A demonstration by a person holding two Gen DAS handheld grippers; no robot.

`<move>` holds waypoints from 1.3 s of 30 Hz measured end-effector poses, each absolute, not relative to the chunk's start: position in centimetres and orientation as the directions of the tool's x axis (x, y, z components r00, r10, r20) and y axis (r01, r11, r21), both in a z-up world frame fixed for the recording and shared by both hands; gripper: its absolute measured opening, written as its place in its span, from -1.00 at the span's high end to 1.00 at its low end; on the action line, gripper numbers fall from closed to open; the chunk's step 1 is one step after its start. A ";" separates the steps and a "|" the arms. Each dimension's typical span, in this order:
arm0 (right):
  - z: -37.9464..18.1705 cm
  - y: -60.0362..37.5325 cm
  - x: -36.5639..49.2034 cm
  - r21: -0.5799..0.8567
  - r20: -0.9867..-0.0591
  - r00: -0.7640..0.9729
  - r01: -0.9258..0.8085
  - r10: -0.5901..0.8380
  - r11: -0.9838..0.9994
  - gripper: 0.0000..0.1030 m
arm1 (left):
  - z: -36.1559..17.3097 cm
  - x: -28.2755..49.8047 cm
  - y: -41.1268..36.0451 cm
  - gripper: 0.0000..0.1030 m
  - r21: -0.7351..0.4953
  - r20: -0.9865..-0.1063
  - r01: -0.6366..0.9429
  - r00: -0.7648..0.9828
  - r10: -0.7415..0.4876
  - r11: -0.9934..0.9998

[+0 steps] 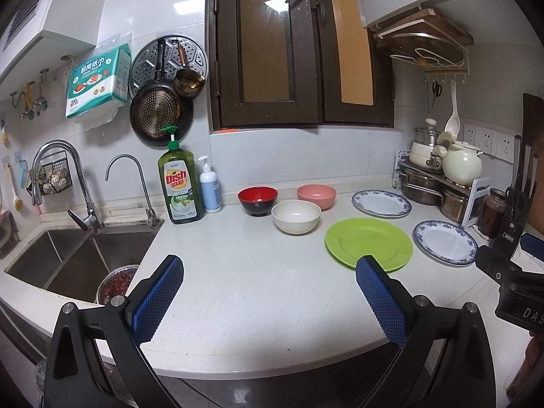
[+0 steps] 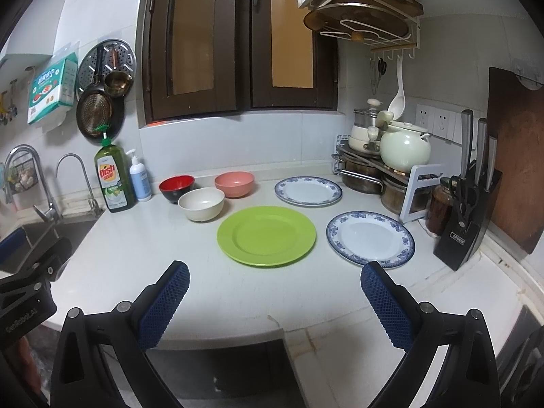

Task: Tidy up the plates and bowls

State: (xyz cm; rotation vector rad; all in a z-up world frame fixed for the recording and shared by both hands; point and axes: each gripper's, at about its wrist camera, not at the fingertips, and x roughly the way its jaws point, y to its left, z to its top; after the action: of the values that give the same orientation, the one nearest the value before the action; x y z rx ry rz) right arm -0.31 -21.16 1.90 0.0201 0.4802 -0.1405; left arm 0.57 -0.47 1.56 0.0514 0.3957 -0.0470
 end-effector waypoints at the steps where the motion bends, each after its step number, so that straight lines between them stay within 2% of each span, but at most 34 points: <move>1: 1.9 -21.1 -0.3 -0.016 -0.462 0.877 0.140 -0.131 0.990 -0.98 | 1.6 0.6 -0.5 -1.00 0.041 -0.387 0.057 0.921 -0.036 0.998; 39: 2.0 -20.1 1.7 -0.025 -0.467 0.876 0.118 -0.116 0.993 -0.98 | 1.4 3.1 0.1 -1.00 0.025 -0.413 0.050 0.910 -0.035 0.998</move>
State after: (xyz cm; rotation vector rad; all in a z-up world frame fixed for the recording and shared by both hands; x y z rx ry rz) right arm 1.65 -20.06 2.01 0.0048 0.4873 -0.1223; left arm 3.15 0.06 1.36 0.0355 0.4248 -0.0435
